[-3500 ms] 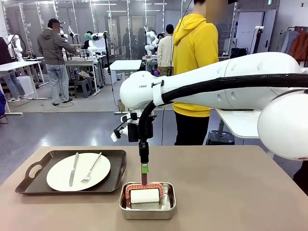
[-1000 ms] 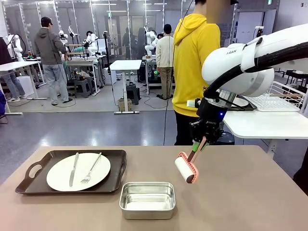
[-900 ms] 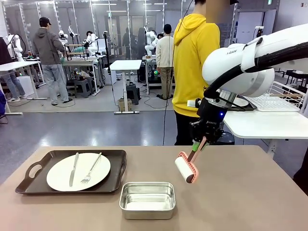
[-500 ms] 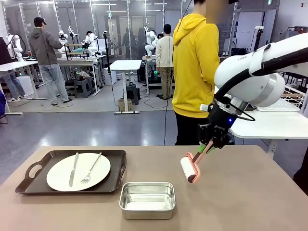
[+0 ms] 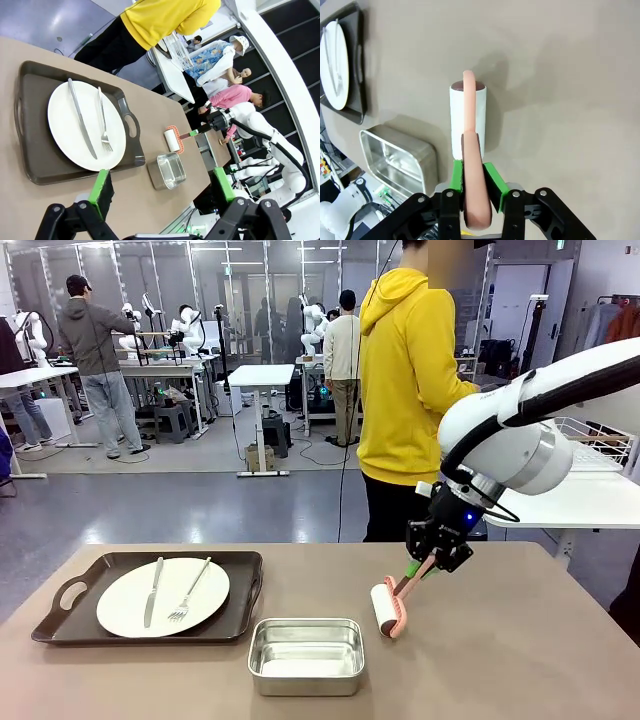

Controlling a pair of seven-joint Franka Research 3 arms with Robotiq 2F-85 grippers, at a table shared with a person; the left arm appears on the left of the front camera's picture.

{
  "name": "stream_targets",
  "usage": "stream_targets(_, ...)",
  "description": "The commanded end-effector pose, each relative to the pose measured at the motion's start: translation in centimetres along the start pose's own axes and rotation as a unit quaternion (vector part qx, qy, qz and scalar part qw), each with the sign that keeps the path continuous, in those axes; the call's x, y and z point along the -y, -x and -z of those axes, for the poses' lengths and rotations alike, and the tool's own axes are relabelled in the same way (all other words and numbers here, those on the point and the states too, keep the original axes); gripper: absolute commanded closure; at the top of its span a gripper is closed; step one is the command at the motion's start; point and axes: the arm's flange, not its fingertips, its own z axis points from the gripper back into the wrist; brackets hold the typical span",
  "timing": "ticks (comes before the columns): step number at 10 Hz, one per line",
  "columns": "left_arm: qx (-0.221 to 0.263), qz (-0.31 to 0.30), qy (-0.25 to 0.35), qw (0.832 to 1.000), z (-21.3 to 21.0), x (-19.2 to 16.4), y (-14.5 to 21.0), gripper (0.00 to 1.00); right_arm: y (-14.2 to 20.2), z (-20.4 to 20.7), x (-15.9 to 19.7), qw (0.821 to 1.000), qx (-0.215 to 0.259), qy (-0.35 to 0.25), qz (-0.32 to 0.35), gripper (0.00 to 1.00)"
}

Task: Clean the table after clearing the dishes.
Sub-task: When the left (or right) Handle tray is removed, use the left hand (or right hand) to clean the left (or right) side of the table with the Lint Roller.

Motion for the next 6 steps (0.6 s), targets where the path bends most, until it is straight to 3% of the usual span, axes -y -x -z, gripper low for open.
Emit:
stream_targets(1, 0.004, 0.005, 0.009, 1.000, -0.3, 0.0, -0.3, 0.00, -0.4, 0.5, 2.0, 0.999, 0.001, -0.016, 0.030, 0.77)
stream_targets(4, 0.004, 0.005, 0.009, 1.000, -0.3, 0.0, -0.3, 0.00, -0.6, 0.5, 6.6, 0.996, 0.008, -0.001, 0.086, 0.77)
stream_targets(6, 0.004, 0.005, 0.009, 1.000, -0.3, 0.0, -0.3, 0.00, 0.3, -0.7, 8.8, 0.992, 0.048, 0.066, 0.092, 0.77)
